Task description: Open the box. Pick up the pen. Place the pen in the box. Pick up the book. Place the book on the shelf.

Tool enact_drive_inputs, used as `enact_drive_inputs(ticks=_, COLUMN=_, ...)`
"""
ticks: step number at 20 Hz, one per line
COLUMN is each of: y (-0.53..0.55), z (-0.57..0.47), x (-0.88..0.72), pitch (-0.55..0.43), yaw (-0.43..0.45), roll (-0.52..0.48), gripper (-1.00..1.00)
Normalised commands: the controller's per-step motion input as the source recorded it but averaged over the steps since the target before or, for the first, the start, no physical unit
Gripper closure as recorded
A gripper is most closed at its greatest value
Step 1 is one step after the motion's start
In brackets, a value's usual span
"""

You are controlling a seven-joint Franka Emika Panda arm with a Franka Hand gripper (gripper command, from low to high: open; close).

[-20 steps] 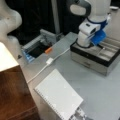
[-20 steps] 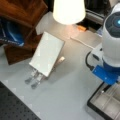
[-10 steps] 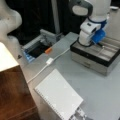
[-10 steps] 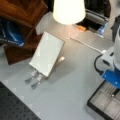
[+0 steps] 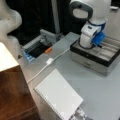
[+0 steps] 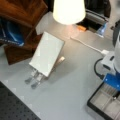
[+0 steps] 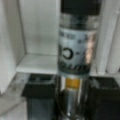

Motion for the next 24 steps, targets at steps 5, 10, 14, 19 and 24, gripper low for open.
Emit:
enact_drive_inputs(ticks=5, y=0.02, z=-0.14, x=0.17, pitch=-0.116, yaw=0.113, roll=-0.11, gripper=1.0)
enact_drive_inputs(ticks=10, y=0.06, z=-0.08, x=0.17, pitch=-0.087, yaw=0.094, roll=-0.124, gripper=-1.0)
enact_drive_inputs(ticks=14, y=0.09, z=-0.06, x=0.18, pitch=-0.06, yaw=0.096, roll=-0.136, gripper=-1.0)
enact_drive_inputs(ticks=19, y=0.07, z=-0.02, x=0.15, pitch=-0.025, yaw=0.113, roll=-0.148, gripper=-1.0)
enact_drive_inputs(ticks=24, y=0.04, z=0.03, x=0.13, pitch=-0.01, yaw=0.125, roll=-0.16, gripper=-1.0)
